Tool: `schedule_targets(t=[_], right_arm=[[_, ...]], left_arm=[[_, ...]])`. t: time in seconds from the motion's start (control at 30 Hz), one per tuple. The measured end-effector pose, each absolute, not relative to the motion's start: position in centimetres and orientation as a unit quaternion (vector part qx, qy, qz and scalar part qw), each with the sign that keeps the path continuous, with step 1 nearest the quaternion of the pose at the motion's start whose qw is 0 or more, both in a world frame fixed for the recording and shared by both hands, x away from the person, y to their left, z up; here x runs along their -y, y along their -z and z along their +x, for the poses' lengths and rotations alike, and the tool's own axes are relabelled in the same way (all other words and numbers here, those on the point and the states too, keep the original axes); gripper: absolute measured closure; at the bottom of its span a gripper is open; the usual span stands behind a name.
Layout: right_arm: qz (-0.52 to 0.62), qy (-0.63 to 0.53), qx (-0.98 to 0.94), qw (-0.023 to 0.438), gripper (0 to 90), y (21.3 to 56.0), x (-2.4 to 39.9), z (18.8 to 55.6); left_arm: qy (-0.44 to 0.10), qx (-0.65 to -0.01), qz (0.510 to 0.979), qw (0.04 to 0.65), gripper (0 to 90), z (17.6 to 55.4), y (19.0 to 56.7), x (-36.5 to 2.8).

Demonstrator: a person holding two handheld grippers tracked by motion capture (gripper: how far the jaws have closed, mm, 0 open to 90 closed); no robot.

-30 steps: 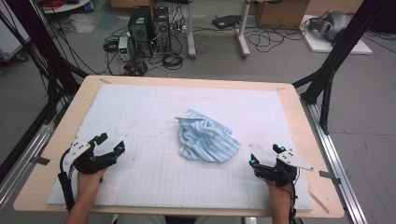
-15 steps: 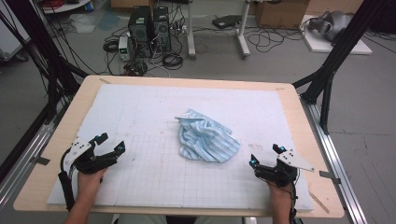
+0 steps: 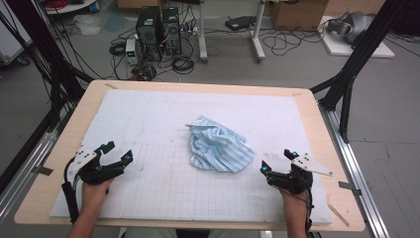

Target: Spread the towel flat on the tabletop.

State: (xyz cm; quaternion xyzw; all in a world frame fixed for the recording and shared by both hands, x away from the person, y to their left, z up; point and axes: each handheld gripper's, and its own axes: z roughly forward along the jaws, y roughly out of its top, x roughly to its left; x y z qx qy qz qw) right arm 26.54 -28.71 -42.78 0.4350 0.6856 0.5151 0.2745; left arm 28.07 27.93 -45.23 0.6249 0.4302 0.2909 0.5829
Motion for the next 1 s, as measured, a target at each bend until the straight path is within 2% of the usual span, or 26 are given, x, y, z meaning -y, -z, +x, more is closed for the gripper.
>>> schedule_targets(t=[0.1, 0.17, 0.47, 0.57, 0.83, 0.9, 1.0], right_arm=[[0.442, -0.517, -0.691, 0.244, 5.2, 41.7, 27.8, 27.3], [0.433, -0.513, -0.694, 0.259, 5.2, 41.0, 27.0, 27.6], [0.391, -0.507, -0.721, 0.264, 5.4, 38.5, 22.3, 30.4], [0.378, -0.499, -0.736, 0.257, 15.5, 38.1, 20.6, 31.6], [0.362, -0.467, -0.776, 0.223, 18.2, 38.6, 16.9, 34.2], [0.351, -0.448, -0.795, 0.212, 23.5, 39.2, 15.3, 35.0], [0.349, -0.422, -0.811, 0.205, 25.9, 40.2, 14.1, 35.7]], left_arm=[[-0.290, -0.430, 0.625, 0.584, 18.3, 28.1, 45.2, -27.9], [-0.290, -0.428, 0.626, 0.584, 19.0, 28.1, 45.2, -28.0], [-0.287, -0.426, 0.626, 0.586, 18.9, 28.1, 45.2, -28.0], [-0.287, -0.427, 0.625, 0.587, 18.9, 28.1, 45.2, -28.0], [-0.286, -0.428, 0.625, 0.588, 18.9, 28.1, 45.2, -28.1], [-0.285, -0.428, 0.624, 0.588, 19.0, 28.1, 45.2, -28.1], [-0.284, -0.429, 0.624, 0.588, 19.0, 28.1, 45.3, -28.1]])
